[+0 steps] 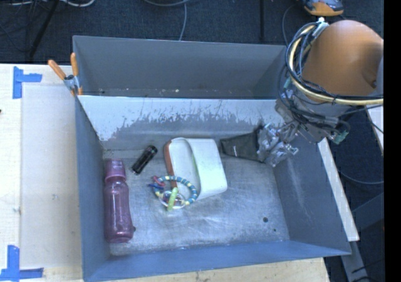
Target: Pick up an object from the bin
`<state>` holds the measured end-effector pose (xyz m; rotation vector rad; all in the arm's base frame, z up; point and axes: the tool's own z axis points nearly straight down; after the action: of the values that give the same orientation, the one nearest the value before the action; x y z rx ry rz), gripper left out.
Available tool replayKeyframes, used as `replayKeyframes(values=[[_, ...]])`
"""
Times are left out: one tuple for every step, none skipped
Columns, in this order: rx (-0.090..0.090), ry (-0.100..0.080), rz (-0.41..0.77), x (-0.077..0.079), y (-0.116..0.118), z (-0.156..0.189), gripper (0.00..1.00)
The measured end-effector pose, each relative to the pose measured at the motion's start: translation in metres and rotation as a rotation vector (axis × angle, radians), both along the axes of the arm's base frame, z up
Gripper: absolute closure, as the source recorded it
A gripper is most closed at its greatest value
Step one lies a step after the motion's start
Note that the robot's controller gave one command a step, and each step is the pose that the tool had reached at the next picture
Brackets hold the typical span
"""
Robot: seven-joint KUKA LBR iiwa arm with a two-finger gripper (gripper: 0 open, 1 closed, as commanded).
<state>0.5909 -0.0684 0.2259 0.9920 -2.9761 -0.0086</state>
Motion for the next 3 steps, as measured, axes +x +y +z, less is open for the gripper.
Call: replayKeyframes(values=[[0.002, 0.001, 0.177, 0.002, 0.06, -0.076, 0.0], [-0.001, -0.006, 0.173, 0.004, 0.058, -0.072, 0.0], [-0.003, -0.006, 0.16, 0.002, 0.11, -0.074, 0.0]])
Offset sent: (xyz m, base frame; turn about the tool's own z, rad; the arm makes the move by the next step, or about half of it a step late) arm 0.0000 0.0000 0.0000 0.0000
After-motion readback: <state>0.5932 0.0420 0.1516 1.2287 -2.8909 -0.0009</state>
